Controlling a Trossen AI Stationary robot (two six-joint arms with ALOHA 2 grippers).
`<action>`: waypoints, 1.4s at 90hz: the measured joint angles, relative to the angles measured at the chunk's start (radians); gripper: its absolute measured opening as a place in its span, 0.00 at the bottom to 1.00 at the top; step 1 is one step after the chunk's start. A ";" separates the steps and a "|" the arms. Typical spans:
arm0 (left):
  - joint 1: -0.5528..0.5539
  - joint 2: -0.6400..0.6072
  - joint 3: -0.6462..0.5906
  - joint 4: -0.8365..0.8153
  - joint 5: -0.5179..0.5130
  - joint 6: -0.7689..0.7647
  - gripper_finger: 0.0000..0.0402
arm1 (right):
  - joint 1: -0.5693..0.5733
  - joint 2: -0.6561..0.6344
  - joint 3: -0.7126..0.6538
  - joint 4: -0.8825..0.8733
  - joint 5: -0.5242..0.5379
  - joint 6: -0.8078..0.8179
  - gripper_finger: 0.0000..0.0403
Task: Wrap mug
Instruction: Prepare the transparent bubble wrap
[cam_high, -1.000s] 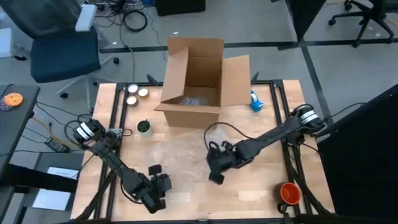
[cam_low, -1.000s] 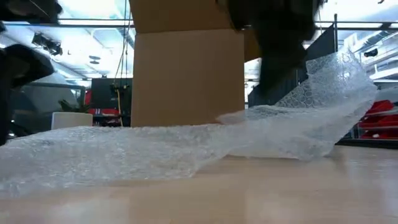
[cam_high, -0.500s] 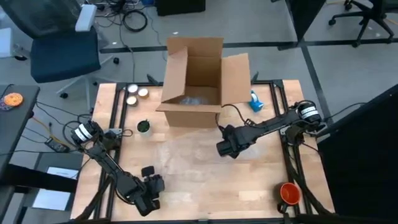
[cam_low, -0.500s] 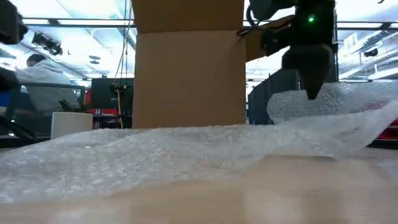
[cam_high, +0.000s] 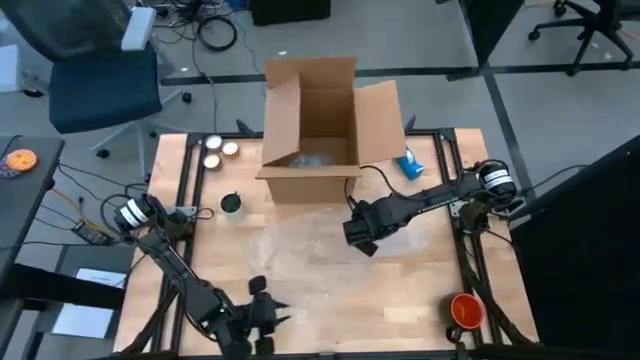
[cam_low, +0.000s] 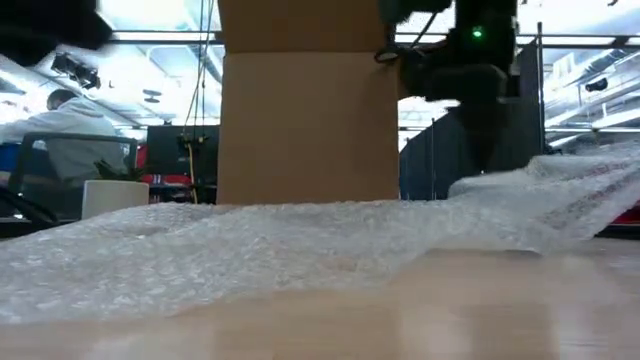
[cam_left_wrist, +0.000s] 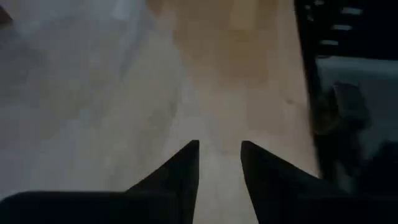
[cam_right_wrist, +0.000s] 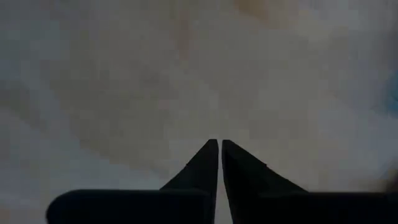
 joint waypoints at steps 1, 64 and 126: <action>0.004 0.001 -0.003 0.000 0.004 0.000 0.26 | 0.002 0.000 -0.001 0.018 -0.003 0.000 0.00; 0.037 -0.004 -0.124 -0.352 0.334 -0.266 0.26 | 0.225 -0.022 -0.067 0.153 -0.267 0.023 0.00; 0.002 -0.006 -0.159 -0.705 0.326 -0.552 0.26 | 0.186 -0.016 -0.297 0.123 -0.142 0.228 0.00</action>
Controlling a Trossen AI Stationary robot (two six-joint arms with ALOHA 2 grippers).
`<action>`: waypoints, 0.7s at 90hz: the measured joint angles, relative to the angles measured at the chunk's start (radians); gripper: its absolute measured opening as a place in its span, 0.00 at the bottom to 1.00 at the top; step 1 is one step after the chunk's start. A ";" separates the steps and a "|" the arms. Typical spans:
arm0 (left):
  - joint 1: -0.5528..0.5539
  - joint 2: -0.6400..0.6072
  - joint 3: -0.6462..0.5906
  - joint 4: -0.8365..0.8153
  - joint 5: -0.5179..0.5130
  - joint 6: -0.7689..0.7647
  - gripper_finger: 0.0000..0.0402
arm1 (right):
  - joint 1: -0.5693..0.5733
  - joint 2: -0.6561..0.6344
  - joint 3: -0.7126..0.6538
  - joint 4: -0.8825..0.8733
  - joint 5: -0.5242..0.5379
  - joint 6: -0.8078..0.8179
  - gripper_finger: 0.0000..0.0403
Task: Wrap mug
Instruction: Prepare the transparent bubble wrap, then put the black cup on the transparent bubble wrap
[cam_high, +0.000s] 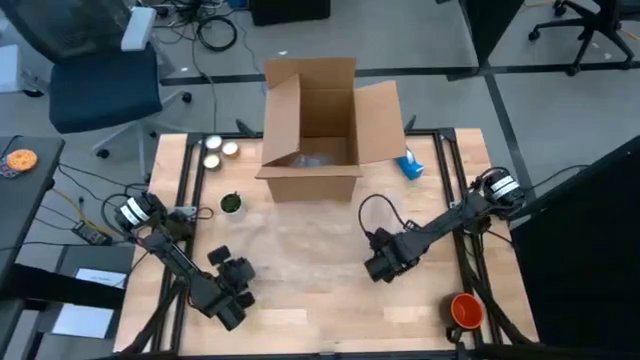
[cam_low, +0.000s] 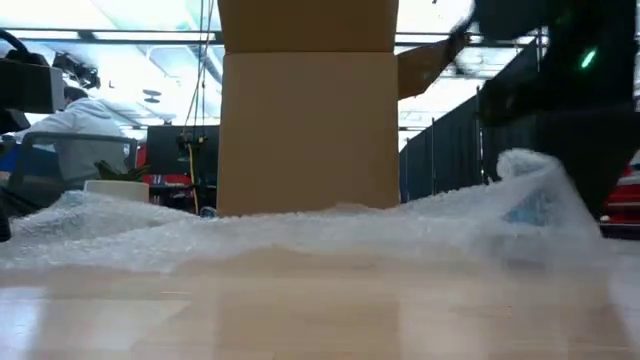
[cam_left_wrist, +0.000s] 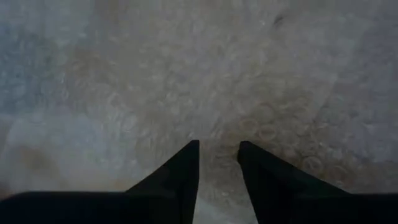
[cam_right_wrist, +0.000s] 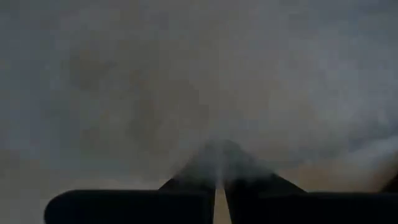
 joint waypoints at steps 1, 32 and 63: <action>-0.001 0.000 0.000 0.000 0.001 0.002 0.26 | -0.006 0.000 -0.010 0.022 -0.018 -0.007 0.00; -0.096 -0.001 0.078 -0.150 0.111 -0.061 0.26 | 0.069 -0.032 -0.075 0.113 -0.437 0.010 0.00; -0.094 -0.002 0.269 -0.177 -0.049 0.123 0.26 | 0.227 -0.142 0.116 0.118 -0.218 0.052 0.00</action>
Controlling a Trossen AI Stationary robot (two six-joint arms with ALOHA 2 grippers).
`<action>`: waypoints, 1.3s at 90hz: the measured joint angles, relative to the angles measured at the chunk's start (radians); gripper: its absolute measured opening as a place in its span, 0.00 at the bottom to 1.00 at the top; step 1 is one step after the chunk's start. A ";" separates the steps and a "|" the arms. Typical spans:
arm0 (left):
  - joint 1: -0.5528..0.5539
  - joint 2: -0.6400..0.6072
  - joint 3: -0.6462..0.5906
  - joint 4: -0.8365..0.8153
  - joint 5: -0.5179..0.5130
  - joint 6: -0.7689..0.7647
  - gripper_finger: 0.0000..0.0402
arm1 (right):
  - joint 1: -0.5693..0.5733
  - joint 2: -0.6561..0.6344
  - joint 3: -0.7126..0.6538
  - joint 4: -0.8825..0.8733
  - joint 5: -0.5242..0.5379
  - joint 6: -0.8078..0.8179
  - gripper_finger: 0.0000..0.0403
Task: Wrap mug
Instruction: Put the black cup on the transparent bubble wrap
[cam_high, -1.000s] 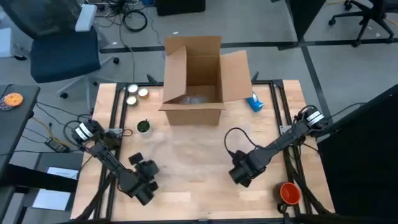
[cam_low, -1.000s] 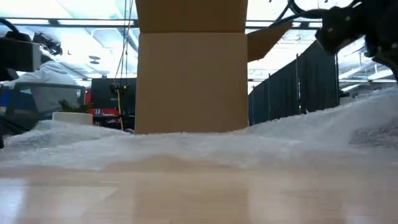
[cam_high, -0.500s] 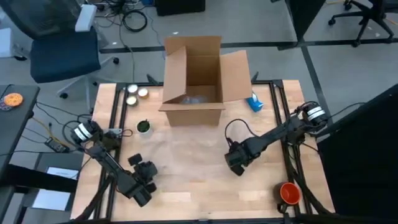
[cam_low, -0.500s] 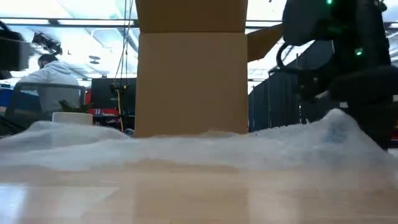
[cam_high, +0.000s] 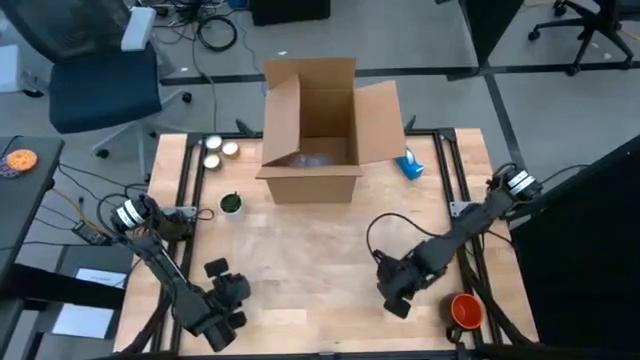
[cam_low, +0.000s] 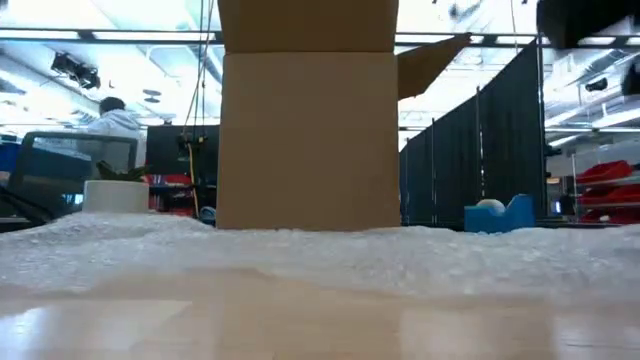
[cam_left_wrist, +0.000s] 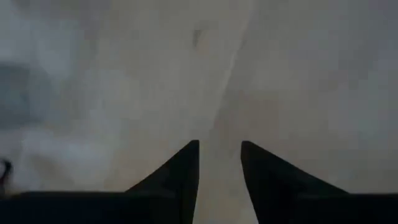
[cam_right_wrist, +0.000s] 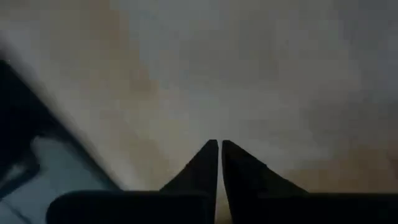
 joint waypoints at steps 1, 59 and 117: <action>0.001 0.000 0.008 -0.001 -0.010 0.011 0.26 | 0.002 -0.001 0.004 -0.003 0.002 0.000 0.00; 0.105 -0.002 0.272 0.042 -0.216 0.491 0.26 | 0.268 -0.006 0.272 -0.577 -0.202 0.127 0.01; 0.157 -0.001 0.272 0.041 -0.285 0.542 0.26 | 0.379 -0.001 0.123 -0.517 -0.291 0.347 0.51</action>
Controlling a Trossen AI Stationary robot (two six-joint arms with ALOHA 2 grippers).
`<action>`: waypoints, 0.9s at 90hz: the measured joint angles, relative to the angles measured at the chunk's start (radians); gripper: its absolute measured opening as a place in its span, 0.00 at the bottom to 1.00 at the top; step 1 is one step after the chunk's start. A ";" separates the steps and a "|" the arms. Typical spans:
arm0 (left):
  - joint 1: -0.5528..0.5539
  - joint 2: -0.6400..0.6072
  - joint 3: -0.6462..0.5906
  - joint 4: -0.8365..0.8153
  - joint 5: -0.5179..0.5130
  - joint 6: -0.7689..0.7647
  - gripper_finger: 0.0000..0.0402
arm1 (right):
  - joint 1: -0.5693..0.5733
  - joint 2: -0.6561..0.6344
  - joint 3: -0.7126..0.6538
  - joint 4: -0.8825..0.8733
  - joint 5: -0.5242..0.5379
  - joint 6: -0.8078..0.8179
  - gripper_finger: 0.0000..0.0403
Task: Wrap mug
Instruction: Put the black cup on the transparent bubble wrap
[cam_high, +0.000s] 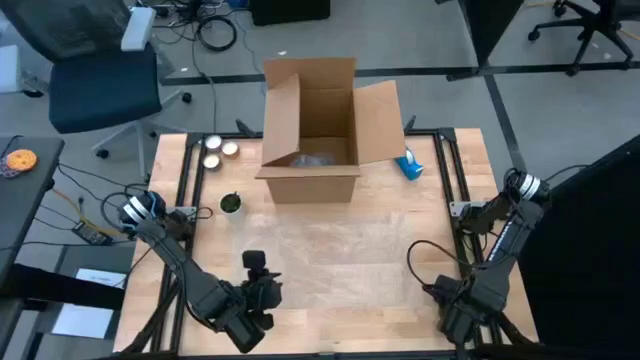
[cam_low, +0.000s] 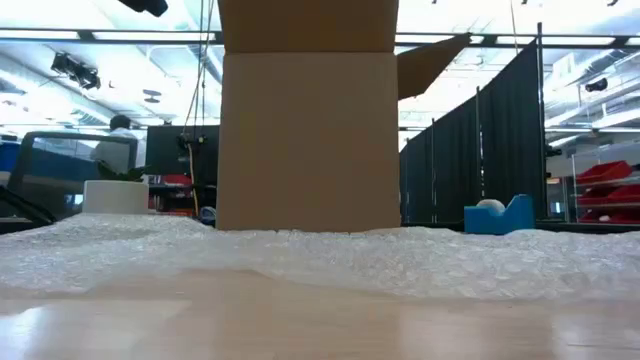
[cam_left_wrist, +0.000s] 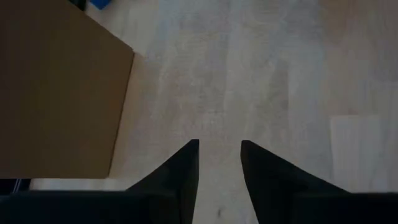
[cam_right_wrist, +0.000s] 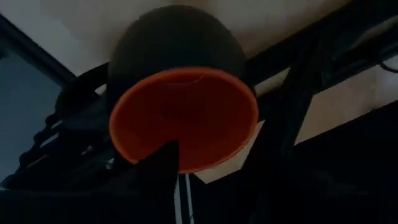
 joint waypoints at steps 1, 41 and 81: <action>0.000 0.000 0.000 0.000 0.000 0.000 0.26 | 0.000 0.000 -0.003 -0.003 0.000 -0.003 0.51; 0.004 0.000 0.000 0.000 -0.003 0.000 0.26 | -0.039 -0.001 -0.217 0.211 0.030 -0.085 0.44; 0.004 0.000 0.000 -0.001 0.002 -0.001 0.26 | -0.107 0.000 -0.204 0.198 0.040 -0.176 0.01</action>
